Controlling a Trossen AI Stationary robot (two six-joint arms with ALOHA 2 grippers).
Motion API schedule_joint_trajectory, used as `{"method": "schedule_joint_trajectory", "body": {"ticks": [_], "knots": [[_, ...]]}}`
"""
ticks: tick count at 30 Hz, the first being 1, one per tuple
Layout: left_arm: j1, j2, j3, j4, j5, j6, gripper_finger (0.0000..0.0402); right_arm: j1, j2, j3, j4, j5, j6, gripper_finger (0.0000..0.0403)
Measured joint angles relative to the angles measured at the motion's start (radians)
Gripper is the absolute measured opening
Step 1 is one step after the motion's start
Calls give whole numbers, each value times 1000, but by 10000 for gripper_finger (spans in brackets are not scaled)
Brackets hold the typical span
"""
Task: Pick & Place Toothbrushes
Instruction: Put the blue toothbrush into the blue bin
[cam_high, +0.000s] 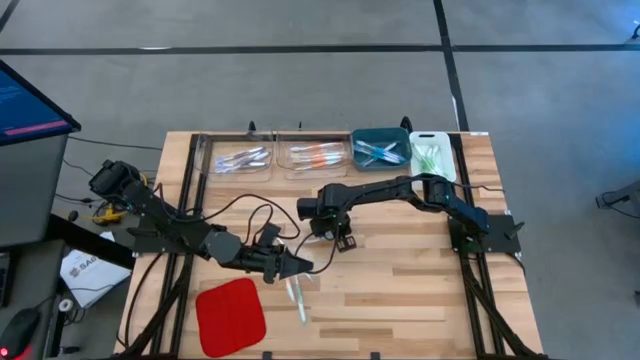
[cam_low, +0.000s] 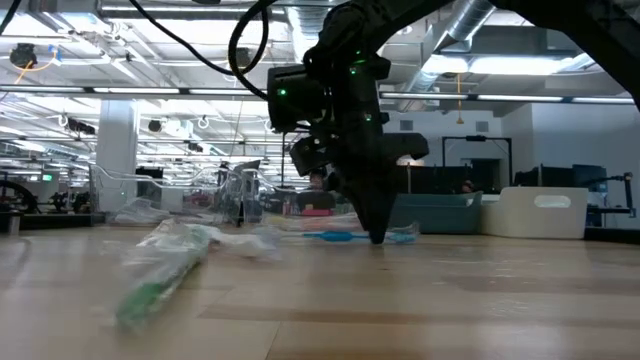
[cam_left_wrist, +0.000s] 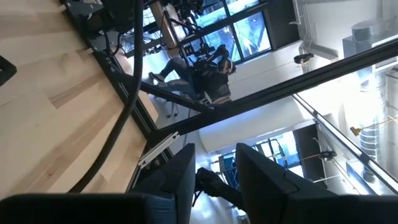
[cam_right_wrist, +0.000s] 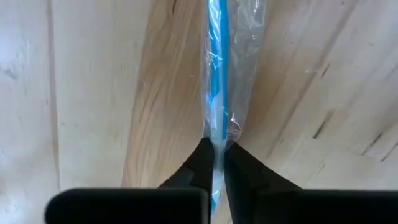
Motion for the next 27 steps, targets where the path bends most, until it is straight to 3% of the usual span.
{"method": "schedule_joint_trajectory", "body": {"ticks": [4, 10, 18, 23, 27], "knots": [[0, 0, 0, 0, -4, 0, 108, 0, 1, 1, -14, -1, 43, 26], [0, 0, 0, 0, -3, 0, 108, 3, -2, -5, -142, -26, 103, 11], [0, 0, 0, 1, -3, 3, 108, -19, -157, -4, -117, -16, 133, 7], [0, 0, 0, 1, -3, 4, 108, -122, -282, -2, -54, -9, 189, 7], [0, 0, 0, 2, -3, 3, 108, -264, -360, -2, -33, 58, 223, 7]]}}
